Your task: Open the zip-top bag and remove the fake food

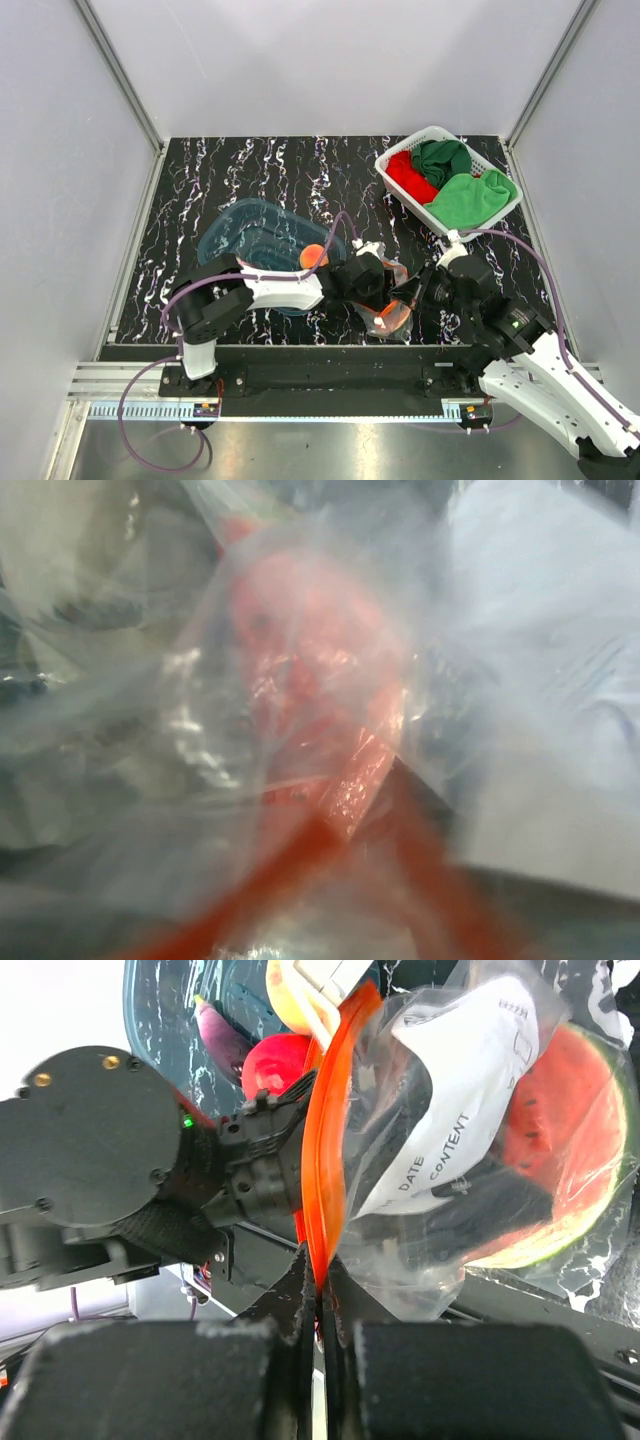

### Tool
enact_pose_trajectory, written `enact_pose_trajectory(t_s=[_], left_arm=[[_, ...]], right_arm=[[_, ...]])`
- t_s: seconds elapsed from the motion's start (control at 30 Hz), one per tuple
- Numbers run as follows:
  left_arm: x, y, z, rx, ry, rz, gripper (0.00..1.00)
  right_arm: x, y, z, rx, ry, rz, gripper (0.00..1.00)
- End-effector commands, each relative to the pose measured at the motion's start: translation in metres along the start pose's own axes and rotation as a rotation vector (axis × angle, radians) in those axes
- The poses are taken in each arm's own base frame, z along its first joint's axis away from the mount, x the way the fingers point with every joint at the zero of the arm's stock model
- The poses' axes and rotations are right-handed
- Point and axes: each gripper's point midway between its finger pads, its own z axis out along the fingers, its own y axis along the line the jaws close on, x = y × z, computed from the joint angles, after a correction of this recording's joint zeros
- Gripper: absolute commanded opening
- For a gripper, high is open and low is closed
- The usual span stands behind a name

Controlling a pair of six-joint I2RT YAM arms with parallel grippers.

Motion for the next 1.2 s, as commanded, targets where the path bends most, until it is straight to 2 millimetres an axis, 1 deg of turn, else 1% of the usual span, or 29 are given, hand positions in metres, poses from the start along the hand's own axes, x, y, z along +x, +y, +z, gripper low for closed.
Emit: enact_pose_trajectory(t_s=[0.0,0.03,0.07,0.13,0.27,0.3,0.33,0.37,0.43,0.47,0.5,0.53,0.57,0.6,0.63,0.67,0.7,0.77,0.8,0.83,0.87,0.9,0.93,0.97,1.07,1.1,1.13,1.17], left_arm=[[0.000,-0.002,0.020,0.074,-0.034,-0.042,0.51],[0.001,0.002,0.021,0.070,-0.039,-0.044,0.46],[-0.002,0.002,0.022,0.078,-0.059,-0.049,0.38],[-0.007,0.004,0.021,0.074,-0.090,-0.049,0.34],[-0.011,0.002,0.021,0.074,-0.109,-0.024,0.19],[-0.013,-0.001,0.021,0.078,-0.111,-0.013,0.07],[-0.014,-0.002,0.021,0.082,-0.113,-0.008,0.03],[-0.018,0.001,0.021,0.062,-0.135,-0.006,0.00],[-0.024,-0.005,0.013,0.059,-0.159,0.023,0.00],[-0.026,0.002,0.010,0.016,-0.173,0.035,0.00],[-0.028,0.002,0.005,-0.001,-0.184,0.070,0.00],[-0.033,-0.011,-0.005,0.011,-0.205,0.095,0.00],[-0.034,-0.001,-0.010,-0.062,-0.212,0.116,0.00],[-0.037,-0.003,-0.019,-0.085,-0.221,0.154,0.00],[-0.035,-0.006,-0.026,-0.128,-0.207,0.180,0.00],[-0.040,-0.005,-0.032,-0.166,-0.234,0.200,0.00],[-0.043,-0.010,-0.039,-0.177,-0.243,0.222,0.00],[-0.043,-0.019,-0.050,-0.214,-0.234,0.251,0.00],[-0.040,-0.019,-0.051,-0.229,-0.216,0.248,0.00],[-0.032,-0.013,-0.055,-0.270,-0.177,0.255,0.00],[-0.034,-0.022,-0.059,-0.266,-0.183,0.249,0.00],[-0.033,-0.024,-0.062,-0.273,-0.187,0.229,0.00],[-0.027,-0.025,-0.066,-0.285,-0.181,0.229,0.00],[-0.026,-0.027,-0.069,-0.282,-0.186,0.218,0.00],[-0.022,-0.035,-0.081,-0.251,-0.196,0.165,0.00],[-0.025,-0.042,-0.087,-0.230,-0.206,0.160,0.00],[-0.026,-0.044,-0.091,-0.225,-0.213,0.160,0.00],[-0.030,-0.047,-0.099,-0.213,-0.230,0.163,0.00]], right_arm=[[-0.002,0.001,-0.005,-0.006,-0.021,0.001,0.00],[-0.002,0.001,-0.007,-0.006,-0.023,0.000,0.00],[-0.003,0.000,-0.008,-0.003,-0.027,-0.005,0.00],[-0.004,0.001,-0.011,-0.003,-0.031,-0.010,0.00],[-0.004,-0.002,-0.013,0.007,-0.037,-0.021,0.00],[-0.004,-0.003,-0.013,0.013,-0.035,-0.022,0.00],[-0.004,-0.004,-0.012,0.016,-0.036,-0.024,0.00],[-0.005,-0.003,-0.012,0.016,-0.038,-0.029,0.00],[-0.006,-0.004,-0.013,0.024,-0.038,-0.037,0.00],[-0.007,-0.005,-0.014,0.030,-0.043,-0.043,0.00],[-0.010,-0.006,-0.015,0.038,-0.055,-0.053,0.00],[-0.012,-0.005,-0.017,0.043,-0.063,-0.056,0.00],[-0.012,-0.007,-0.018,0.052,-0.064,-0.074,0.00],[-0.013,-0.006,-0.019,0.051,-0.063,-0.080,0.00],[-0.015,-0.011,-0.019,0.082,-0.075,-0.087,0.00],[-0.017,-0.013,-0.020,0.093,-0.082,-0.098,0.00],[-0.019,-0.013,-0.021,0.099,-0.086,-0.105,0.00],[-0.021,-0.016,-0.022,0.113,-0.096,-0.117,0.00],[-0.025,-0.013,-0.025,0.109,-0.108,-0.120,0.00],[-0.026,-0.012,-0.026,0.113,-0.112,-0.124,0.00],[-0.029,-0.014,-0.027,0.131,-0.124,-0.135,0.00],[-0.034,-0.012,-0.029,0.137,-0.138,-0.137,0.00],[-0.035,-0.014,-0.030,0.150,-0.137,-0.147,0.00],[-0.038,-0.015,-0.031,0.162,-0.149,-0.151,0.00],[-0.039,-0.019,-0.032,0.179,-0.159,-0.157,0.00],[-0.040,-0.020,-0.034,0.179,-0.167,-0.157,0.00],[-0.040,-0.021,-0.035,0.178,-0.172,-0.163,0.00],[-0.038,-0.019,-0.035,0.163,-0.162,-0.166,0.00]])
